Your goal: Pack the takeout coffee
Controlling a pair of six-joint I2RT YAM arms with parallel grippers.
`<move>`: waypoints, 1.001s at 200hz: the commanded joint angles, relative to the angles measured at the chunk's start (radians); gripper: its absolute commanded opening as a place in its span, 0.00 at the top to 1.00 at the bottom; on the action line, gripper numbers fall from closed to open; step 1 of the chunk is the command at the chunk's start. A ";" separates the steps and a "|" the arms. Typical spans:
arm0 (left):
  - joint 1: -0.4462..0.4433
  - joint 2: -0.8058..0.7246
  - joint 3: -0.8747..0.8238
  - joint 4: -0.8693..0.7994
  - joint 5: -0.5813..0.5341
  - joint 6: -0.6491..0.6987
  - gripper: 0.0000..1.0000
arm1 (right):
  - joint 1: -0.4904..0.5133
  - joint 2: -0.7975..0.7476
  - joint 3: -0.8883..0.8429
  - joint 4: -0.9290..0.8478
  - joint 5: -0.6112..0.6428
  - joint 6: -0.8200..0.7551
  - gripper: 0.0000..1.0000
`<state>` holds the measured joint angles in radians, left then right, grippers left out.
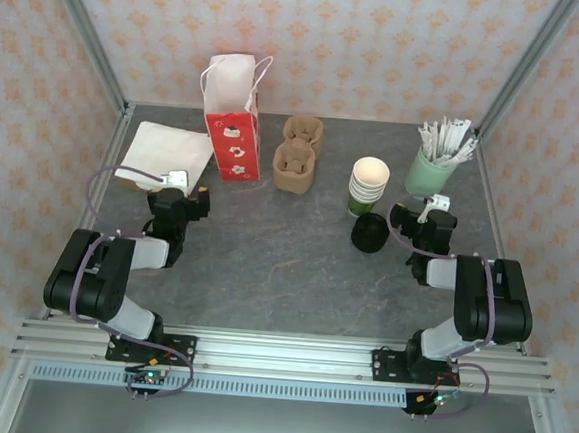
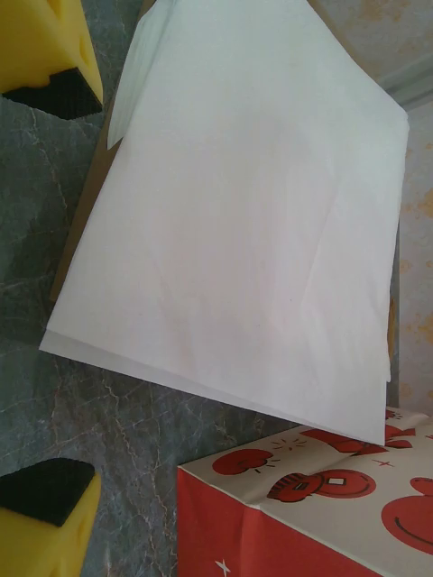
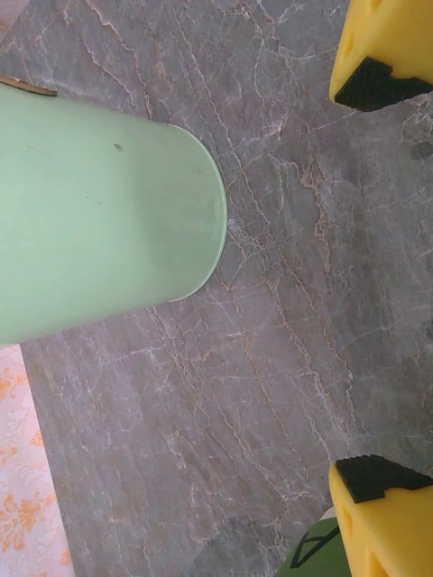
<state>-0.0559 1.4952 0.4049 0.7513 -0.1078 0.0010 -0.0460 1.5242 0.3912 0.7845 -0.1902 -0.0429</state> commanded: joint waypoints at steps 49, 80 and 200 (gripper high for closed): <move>0.008 0.002 0.018 -0.003 0.005 0.010 0.00 | 0.009 -0.008 0.021 0.000 0.019 -0.008 0.01; 0.008 0.002 0.019 -0.003 0.007 0.009 0.00 | 0.012 -0.007 0.024 -0.006 0.030 -0.010 0.01; 0.006 -0.192 0.060 -0.229 -0.070 -0.028 0.00 | 0.014 -0.168 0.077 -0.232 0.100 0.014 0.01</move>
<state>-0.0563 1.4372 0.4061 0.6807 -0.1219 -0.0029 -0.0368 1.4780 0.4000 0.7036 -0.1375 -0.0387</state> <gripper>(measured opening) 0.998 0.993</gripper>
